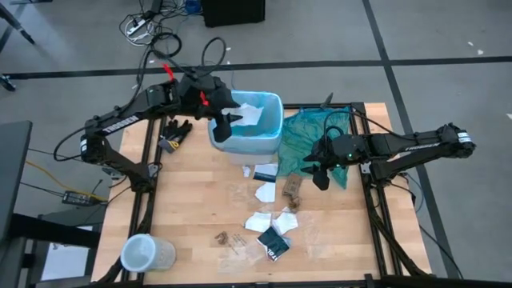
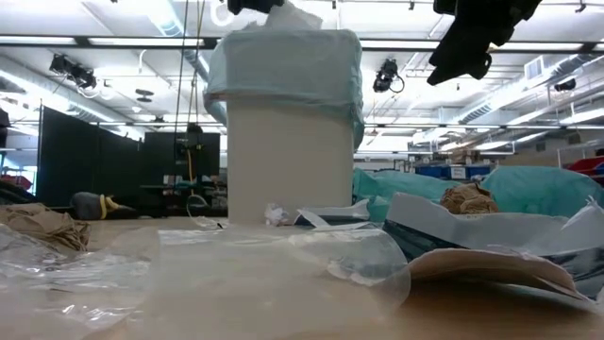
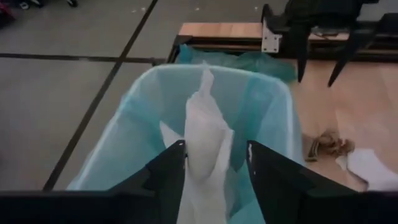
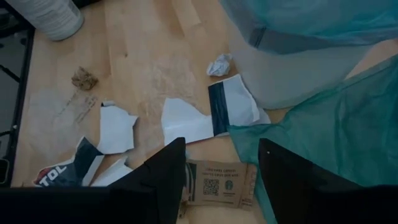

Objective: Place trash/remove bag and relplace
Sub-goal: Put the white napkin into the trash bin

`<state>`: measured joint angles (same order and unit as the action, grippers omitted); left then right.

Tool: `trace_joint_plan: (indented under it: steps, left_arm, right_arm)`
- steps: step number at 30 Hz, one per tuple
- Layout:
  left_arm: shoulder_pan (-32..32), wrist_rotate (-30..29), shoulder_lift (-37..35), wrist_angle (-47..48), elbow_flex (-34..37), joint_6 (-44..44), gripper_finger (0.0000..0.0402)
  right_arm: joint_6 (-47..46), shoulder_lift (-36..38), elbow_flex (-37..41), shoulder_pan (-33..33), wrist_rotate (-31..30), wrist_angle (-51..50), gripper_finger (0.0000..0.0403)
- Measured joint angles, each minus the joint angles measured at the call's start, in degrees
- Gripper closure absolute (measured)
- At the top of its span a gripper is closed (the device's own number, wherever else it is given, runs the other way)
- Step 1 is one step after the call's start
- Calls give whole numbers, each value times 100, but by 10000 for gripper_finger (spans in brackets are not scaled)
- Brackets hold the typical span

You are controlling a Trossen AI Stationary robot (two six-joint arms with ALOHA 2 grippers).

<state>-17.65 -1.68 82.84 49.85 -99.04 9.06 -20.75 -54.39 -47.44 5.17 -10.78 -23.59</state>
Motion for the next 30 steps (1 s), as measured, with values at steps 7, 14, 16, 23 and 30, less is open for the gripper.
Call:
trace_joint_plan:
  steps: [7, 14, 16, 23, 30]
  left_arm:
    - [-37, -889, 450, 73, 1, 807, 211]
    - [-35, -1035, 541, 133, -249, 885, 211]
    - [-31, -1089, 537, 282, -491, 889, 211]
    - [-139, -1313, 576, 486, -822, 1053, 211]
    - [66, -1613, 575, 510, -950, 1413, 211]
  right_arm:
    - [-6, 0, 0, 0, 0, -1, 207]
    - [-170, 0, 0, 0, 117, -2, 207]
    - [-169, 0, 0, 0, 117, -6, 206]
    - [-162, 0, 0, 0, 120, -4, 209]
    - [-168, 0, 0, -2, 136, 25, 206]
